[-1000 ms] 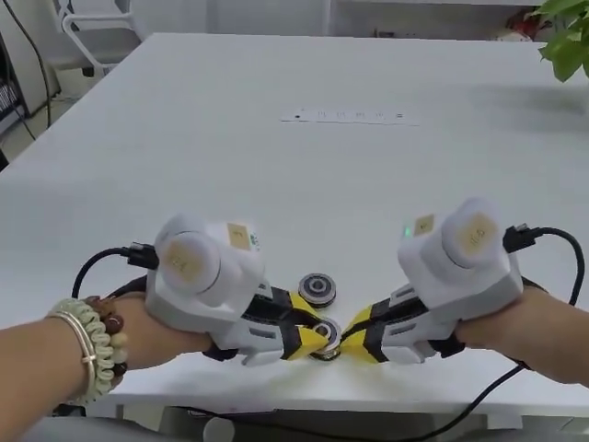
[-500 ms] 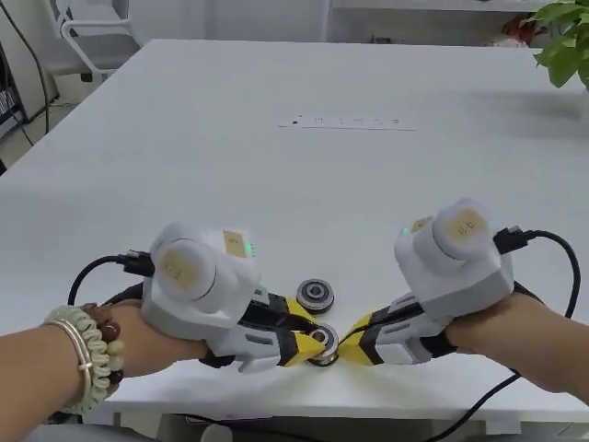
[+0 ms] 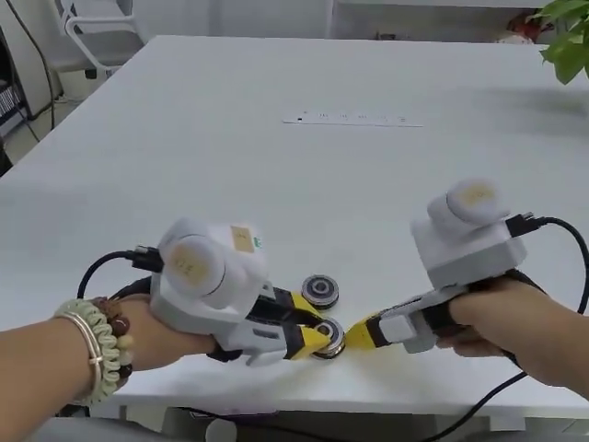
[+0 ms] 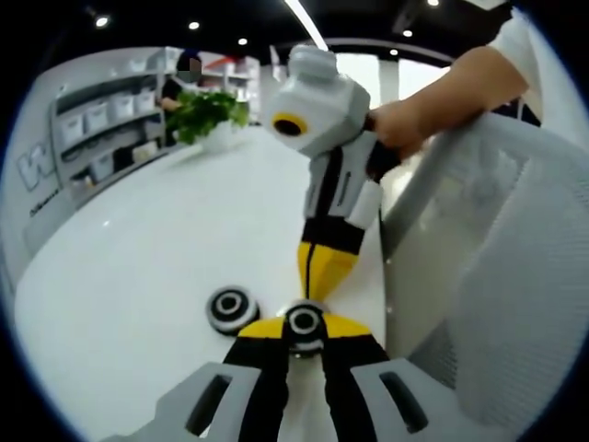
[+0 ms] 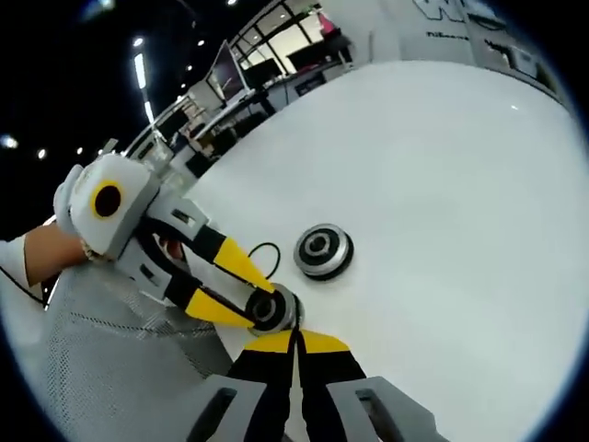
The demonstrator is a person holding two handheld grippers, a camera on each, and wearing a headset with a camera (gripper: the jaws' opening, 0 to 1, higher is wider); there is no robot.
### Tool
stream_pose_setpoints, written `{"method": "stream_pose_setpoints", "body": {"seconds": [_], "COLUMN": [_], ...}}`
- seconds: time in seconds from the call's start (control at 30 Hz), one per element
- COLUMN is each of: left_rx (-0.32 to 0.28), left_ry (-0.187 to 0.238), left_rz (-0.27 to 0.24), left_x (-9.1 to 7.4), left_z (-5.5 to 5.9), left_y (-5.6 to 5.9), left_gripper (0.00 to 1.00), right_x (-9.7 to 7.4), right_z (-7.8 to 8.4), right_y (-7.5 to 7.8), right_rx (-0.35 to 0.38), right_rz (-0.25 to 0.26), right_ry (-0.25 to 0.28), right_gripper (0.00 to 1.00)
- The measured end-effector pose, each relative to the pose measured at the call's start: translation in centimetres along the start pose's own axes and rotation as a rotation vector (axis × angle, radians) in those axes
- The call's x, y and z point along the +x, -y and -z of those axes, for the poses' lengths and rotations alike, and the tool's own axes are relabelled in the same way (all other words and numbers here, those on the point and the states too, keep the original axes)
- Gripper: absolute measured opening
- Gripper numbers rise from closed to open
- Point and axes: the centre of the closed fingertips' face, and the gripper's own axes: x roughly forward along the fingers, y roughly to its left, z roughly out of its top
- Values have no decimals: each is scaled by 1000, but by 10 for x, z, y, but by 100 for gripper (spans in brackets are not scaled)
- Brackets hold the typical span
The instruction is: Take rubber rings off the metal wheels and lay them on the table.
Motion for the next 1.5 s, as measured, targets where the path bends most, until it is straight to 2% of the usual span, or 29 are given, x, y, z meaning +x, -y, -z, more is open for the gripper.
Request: {"method": "stream_pose_setpoints", "body": {"seconds": [0.27,0.33,0.37,0.4,0.43,0.77,1.5], "left_rx": [15,15,15,15,15,23,27], "left_ry": [-10,-10,-10,-10,-9,-13,-10], "left_rz": [-1,-2,-3,-3,-4,-1,2], "left_x": [0,0,0,0,-1,-1,-1], "left_z": [0,0,0,0,0,0,0], "left_y": [1,1,1,1,1,2,2], "left_gripper": [14,14,14,14,14,14,14], "right_x": [-2,-4,-6,-6,-6,-4,-2], "right_z": [0,-1,-3,-6,-5,-6,-14], "right_y": [-5,-8,-11,-13,-10,-14,-31], "right_rx": [34,45,85,79,97,150,120], "right_rz": [-14,-30,-47,-61,-54,-79,-129], "right_ry": [4,12,29,45,30,39,54], "right_gripper": [0,0,0,0,0,0,0]}}
